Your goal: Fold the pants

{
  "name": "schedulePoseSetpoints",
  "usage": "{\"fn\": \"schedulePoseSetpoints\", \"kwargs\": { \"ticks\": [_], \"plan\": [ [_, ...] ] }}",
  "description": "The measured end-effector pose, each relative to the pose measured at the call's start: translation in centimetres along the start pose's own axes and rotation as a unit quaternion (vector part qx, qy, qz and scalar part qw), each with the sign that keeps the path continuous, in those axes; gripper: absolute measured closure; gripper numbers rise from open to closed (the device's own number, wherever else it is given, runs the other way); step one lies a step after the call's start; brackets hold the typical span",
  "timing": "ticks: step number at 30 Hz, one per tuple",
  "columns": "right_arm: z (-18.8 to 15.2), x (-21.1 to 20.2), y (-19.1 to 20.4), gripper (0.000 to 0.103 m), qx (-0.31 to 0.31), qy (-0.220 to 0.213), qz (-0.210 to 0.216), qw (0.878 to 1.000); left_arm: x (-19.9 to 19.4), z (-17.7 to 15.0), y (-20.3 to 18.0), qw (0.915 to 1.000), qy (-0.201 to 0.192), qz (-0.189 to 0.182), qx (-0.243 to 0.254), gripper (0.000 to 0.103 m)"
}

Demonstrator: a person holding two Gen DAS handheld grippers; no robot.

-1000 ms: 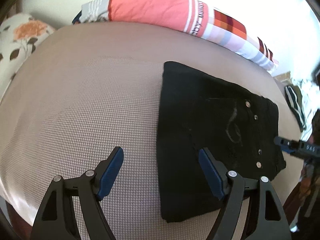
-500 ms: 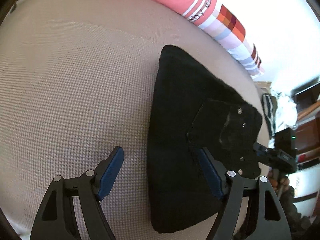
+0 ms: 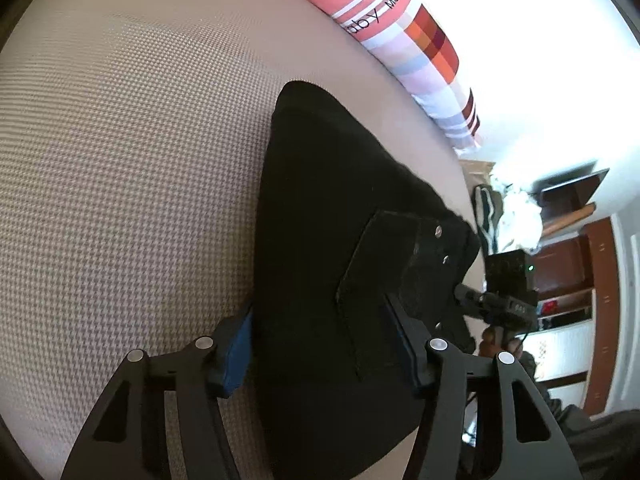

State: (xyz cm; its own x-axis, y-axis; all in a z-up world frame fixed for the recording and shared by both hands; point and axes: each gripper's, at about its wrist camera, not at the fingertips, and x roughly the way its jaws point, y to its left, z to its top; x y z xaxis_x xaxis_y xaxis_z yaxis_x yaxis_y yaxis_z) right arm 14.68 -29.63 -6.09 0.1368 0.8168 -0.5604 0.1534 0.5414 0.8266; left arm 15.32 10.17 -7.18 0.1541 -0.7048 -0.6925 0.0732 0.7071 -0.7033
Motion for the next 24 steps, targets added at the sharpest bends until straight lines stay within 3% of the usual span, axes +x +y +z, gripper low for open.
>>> {"fn": "schedulePoseSetpoints", "kwargs": {
  "ticks": [5, 9, 12, 17, 24],
  "plan": [
    [0.4, 1.1, 0.7, 0.067, -0.021, 0.004, 0.001, 1.000, 0.4, 0.5, 0.0, 0.9998, -0.002, -0.017, -0.002, 0.044],
    [0.2, 1.1, 0.8, 0.068, -0.025, -0.003, -0.007, 1.000, 0.8, 0.3, -0.5, 0.9998, -0.014, 0.001, 0.011, 0.049],
    [-0.1, 1.2, 1.0, 0.071, -0.021, -0.018, -0.019, 0.999, 0.7, -0.3, -0.8, 0.9988, -0.025, 0.034, 0.024, 0.061],
    [-0.5, 1.7, 2.2, 0.072, -0.013, -0.042, -0.054, 0.998, 0.9, -1.0, -1.7, 0.9949, -0.040, 0.085, 0.039, 0.066],
    [-0.5, 2.4, 4.5, 0.075, -0.008, -0.063, -0.105, 0.992, 2.0, -1.5, -4.4, 0.9779, -0.052, 0.187, 0.078, 0.074]
  ]
}}
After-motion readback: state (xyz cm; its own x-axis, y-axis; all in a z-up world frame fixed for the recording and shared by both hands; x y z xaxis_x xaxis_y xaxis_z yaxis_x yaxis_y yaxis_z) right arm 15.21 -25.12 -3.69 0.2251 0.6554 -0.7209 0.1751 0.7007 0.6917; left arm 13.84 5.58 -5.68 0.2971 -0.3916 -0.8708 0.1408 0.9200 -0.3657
